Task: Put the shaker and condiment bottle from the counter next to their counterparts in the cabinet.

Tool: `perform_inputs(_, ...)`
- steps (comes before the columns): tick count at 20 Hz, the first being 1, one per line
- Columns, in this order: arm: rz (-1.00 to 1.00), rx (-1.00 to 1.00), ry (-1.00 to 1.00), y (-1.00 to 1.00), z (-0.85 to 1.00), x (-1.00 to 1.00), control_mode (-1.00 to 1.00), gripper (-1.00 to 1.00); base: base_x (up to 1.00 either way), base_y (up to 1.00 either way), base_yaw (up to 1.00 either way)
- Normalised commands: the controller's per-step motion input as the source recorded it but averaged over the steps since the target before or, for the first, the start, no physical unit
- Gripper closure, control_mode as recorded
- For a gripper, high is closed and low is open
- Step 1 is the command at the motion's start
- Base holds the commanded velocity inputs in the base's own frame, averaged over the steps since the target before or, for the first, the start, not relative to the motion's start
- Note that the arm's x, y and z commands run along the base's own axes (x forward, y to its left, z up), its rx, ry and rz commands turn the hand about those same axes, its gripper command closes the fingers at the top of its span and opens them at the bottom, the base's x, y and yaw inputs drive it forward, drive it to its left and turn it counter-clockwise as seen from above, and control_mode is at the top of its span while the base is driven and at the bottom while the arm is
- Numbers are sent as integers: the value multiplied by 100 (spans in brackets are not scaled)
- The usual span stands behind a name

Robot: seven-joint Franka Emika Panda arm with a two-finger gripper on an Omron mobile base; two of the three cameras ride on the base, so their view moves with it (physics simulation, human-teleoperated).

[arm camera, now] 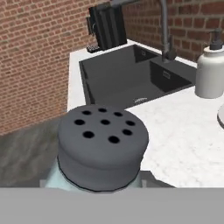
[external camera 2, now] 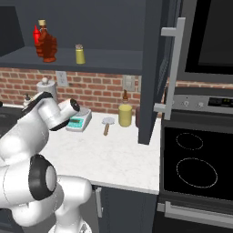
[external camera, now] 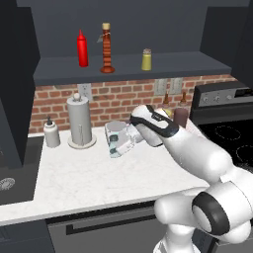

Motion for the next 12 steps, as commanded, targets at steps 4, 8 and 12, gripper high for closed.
perform_inputs(4, -32, 0, 0, -27, 77, -1, -100, 100, 0, 0, 0)
perform_inputs(8, -41, 0, 0, -46, 55, -9, -100, 100, 0, 0, 0)
perform_inputs(12, -44, 0, 0, -53, 57, -8, -100, 100, 0, 0, 0)
